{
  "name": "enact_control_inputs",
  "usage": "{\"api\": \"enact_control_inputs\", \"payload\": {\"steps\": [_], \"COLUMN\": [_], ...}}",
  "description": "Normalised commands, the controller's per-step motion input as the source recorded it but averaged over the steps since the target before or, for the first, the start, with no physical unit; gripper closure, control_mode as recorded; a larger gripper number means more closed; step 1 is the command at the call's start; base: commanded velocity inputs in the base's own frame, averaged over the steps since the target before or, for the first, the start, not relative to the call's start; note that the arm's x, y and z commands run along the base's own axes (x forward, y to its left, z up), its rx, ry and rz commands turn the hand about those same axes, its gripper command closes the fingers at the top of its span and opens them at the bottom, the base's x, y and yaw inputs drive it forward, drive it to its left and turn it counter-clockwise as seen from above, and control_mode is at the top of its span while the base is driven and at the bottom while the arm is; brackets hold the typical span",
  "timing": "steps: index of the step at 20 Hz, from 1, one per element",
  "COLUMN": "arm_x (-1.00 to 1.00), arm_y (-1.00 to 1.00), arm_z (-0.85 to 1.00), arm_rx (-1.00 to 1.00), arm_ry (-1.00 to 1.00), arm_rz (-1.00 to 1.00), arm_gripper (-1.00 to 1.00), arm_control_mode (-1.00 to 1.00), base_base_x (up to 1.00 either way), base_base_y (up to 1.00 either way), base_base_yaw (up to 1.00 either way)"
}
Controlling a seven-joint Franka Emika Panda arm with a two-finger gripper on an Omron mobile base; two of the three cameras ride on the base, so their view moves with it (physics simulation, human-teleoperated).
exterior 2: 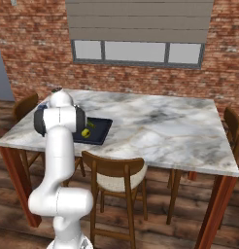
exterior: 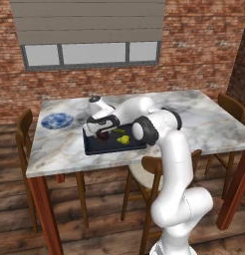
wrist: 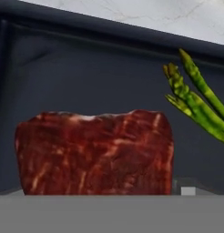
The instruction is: Create a steak meal by picking up the steak and asparagus from the tray and placing them on the plate. Leave the pear on the tray.
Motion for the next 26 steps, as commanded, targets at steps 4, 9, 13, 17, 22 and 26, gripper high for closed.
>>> {"api": "enact_control_inputs", "payload": {"steps": [4,9,13,17,22,26], "arm_x": [0.19,-0.06,-0.54,-0.96,-1.0,-1.0], "arm_y": [0.0,-0.03,-0.45,-0.84,-0.84,-0.7], "arm_z": [-0.33,-0.32,-0.01,0.46,0.78,0.85], "arm_rx": [0.0,0.0,0.08,0.2,0.24,0.2], "arm_ry": [0.03,0.0,-0.04,-0.24,-0.3,-0.28], "arm_rz": [0.0,0.0,0.0,0.0,0.0,0.0], "arm_gripper": [-1.0,1.0,1.0,1.0,1.0,1.0], "arm_control_mode": [-1.0,-1.0,-1.0,-1.0,-1.0,-1.0], "base_base_x": [0.0,0.0,0.0,0.0,0.0,0.0], "base_base_y": [0.0,0.0,0.0,0.0,0.0,0.0], "base_base_yaw": [0.0,0.0,0.0,0.0,0.0,0.0]}}
